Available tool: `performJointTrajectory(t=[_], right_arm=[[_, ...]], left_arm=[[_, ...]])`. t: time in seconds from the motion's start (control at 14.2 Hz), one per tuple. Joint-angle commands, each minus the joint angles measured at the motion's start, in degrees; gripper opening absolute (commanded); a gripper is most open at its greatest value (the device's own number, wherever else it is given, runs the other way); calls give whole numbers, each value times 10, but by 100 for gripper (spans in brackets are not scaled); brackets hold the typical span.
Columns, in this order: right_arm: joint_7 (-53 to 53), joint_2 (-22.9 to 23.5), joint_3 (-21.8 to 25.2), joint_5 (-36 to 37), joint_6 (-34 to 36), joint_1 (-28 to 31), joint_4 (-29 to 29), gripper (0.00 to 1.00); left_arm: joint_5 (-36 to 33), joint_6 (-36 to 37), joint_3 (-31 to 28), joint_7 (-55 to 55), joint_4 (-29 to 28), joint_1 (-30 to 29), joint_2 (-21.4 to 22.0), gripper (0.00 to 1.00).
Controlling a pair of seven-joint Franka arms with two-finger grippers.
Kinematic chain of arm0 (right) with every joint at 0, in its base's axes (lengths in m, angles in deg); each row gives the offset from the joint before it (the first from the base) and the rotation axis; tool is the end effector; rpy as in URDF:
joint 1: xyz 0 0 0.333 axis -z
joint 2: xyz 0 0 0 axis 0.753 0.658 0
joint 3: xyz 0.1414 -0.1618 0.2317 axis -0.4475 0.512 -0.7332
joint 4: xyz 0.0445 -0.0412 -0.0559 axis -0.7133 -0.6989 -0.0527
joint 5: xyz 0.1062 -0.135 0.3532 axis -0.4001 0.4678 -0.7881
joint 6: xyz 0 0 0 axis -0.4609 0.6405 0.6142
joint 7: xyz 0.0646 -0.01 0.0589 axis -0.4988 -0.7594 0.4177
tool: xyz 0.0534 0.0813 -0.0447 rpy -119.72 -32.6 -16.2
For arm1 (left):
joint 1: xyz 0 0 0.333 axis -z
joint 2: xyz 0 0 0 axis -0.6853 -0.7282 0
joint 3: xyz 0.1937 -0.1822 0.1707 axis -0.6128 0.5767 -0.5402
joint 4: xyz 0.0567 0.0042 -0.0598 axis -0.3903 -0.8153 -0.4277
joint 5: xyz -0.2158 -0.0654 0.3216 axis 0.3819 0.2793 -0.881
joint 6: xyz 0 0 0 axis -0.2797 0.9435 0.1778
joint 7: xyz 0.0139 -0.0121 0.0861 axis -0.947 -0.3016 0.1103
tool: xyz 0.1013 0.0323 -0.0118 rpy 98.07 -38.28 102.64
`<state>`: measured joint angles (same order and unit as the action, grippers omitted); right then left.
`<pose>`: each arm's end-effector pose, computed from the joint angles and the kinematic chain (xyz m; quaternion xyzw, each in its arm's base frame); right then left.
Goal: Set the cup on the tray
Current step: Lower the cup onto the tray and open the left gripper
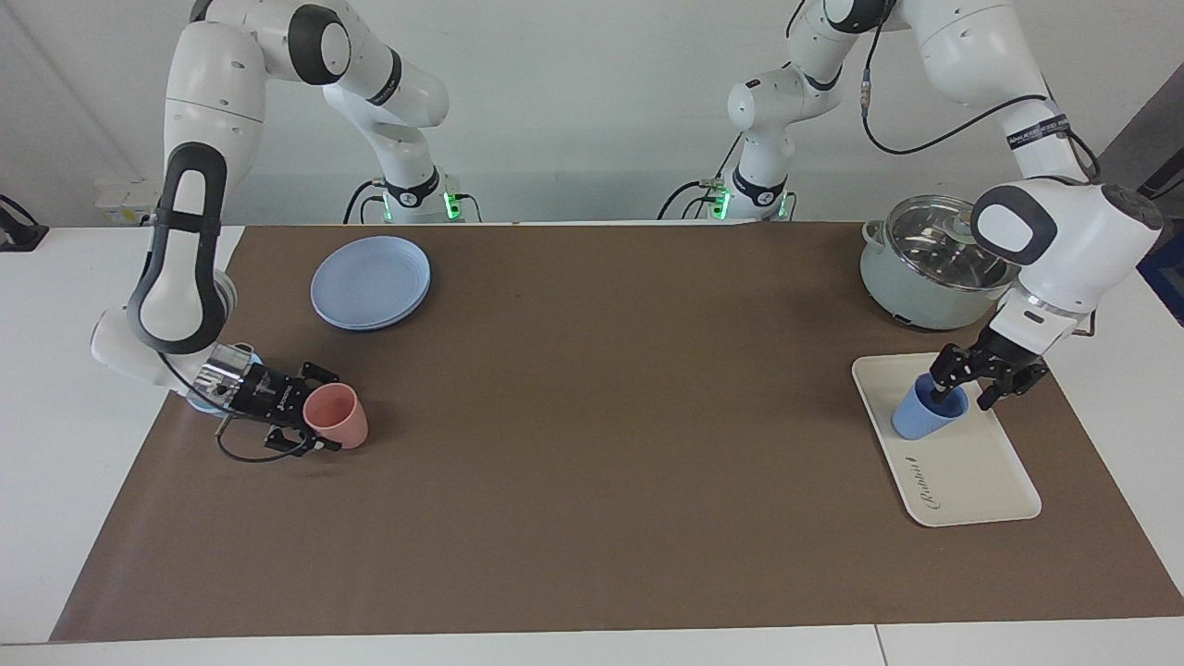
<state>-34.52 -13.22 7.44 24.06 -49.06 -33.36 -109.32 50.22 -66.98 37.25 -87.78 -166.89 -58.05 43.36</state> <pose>0.6075 -0.1385 0.2475 -0.5983 0.6738 0.2679 0.3409 0.6378 0.0908 0.4455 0.9867 -0.1200 0.1004 0.0443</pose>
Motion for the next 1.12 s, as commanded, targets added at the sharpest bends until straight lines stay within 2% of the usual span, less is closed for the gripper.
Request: performJointTrajectory(t=[0.0,0.21,0.49,0.63,0.77,0.98,1.05], right_arm=[[29,-15,-5,-11,-9,10,-22,99],[32,-24,2,-3,-13,14,-20,99],[33,-46,10,33,-21,14,-14,99],[33,-62,13,61,-31,13,-9,99],[55,-97,11,127,-74,3,-11,99],[65,-140,7,238,-82,-3,-8,99],[65,-154,7,270,-82,-13,-6,99]], left_arm=[[-28,91,-8,38,47,37,20,100],[-77,136,-4,125,46,85,59,100],[-77,198,-3,188,11,138,122,100],[-77,233,-2,205,13,149,146,100],[-78,285,0,207,38,149,157,100],[-77,356,3,206,92,148,154,100],[-75,359,3,205,98,146,151,100]])
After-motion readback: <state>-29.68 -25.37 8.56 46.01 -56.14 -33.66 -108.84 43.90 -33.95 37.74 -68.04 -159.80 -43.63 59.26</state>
